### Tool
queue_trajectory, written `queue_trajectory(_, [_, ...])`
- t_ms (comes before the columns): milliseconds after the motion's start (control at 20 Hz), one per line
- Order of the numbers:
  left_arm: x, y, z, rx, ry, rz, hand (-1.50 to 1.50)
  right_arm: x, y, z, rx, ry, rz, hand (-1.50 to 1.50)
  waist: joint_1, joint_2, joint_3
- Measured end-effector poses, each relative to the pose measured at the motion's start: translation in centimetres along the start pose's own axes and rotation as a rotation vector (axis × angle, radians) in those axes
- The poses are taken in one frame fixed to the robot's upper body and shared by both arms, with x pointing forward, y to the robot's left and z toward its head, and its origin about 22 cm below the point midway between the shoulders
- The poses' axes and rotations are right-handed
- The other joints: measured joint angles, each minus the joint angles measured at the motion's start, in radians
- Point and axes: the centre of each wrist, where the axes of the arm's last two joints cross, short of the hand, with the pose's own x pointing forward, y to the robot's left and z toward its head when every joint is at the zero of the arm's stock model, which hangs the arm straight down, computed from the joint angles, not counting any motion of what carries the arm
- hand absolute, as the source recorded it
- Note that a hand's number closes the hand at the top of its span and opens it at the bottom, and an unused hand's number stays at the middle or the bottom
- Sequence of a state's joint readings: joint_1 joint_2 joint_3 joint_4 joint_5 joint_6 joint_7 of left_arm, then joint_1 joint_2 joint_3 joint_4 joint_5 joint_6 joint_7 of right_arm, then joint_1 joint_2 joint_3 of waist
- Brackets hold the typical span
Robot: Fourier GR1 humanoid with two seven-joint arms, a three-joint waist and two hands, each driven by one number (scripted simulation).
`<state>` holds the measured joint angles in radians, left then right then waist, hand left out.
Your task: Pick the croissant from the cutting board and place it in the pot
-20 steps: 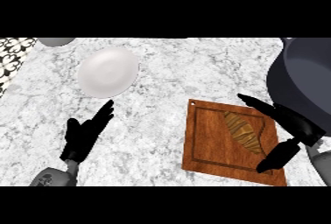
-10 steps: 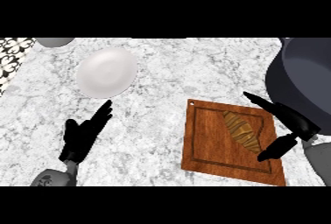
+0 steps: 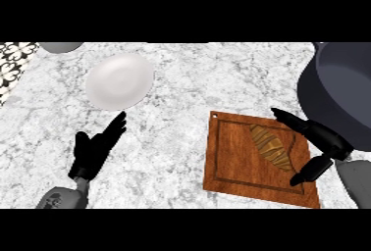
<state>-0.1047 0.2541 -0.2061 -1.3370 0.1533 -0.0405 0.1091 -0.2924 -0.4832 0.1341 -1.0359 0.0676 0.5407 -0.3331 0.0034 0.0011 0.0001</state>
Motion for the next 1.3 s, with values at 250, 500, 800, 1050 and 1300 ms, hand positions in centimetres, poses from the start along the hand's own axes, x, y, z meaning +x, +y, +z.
queue_trajectory(250, [0.1, -0.9, -0.3, -0.007, -0.003, 0.003, 0.00, -1.5, 0.4, -1.3, 0.016, -0.015, -0.114, -1.50, 0.003, 0.000, 0.000])
queue_trajectory(500, [0.2, 0.0, -0.5, -0.003, 0.000, 0.005, 0.00, -3.5, 1.5, -2.1, 0.017, -0.012, -0.184, -1.50, 0.004, -0.001, -0.001])
queue_trajectory(800, [0.2, -0.8, -0.5, -0.008, 0.003, 0.005, 0.00, -4.8, 2.5, -3.2, 0.008, -0.025, -0.144, 1.50, 0.008, -0.008, -0.009])
queue_trajectory(1050, [0.1, -0.3, 0.1, -0.014, 0.000, 0.000, 0.00, -5.8, 3.1, -3.1, -0.018, -0.073, -0.089, 1.50, 0.013, -0.013, -0.016])
queue_trajectory(1300, [-0.1, -0.7, 0.4, -0.014, -0.006, -0.003, 0.00, -6.4, 3.7, -3.2, -0.051, -0.102, -0.132, 1.50, 0.014, -0.016, -0.020])
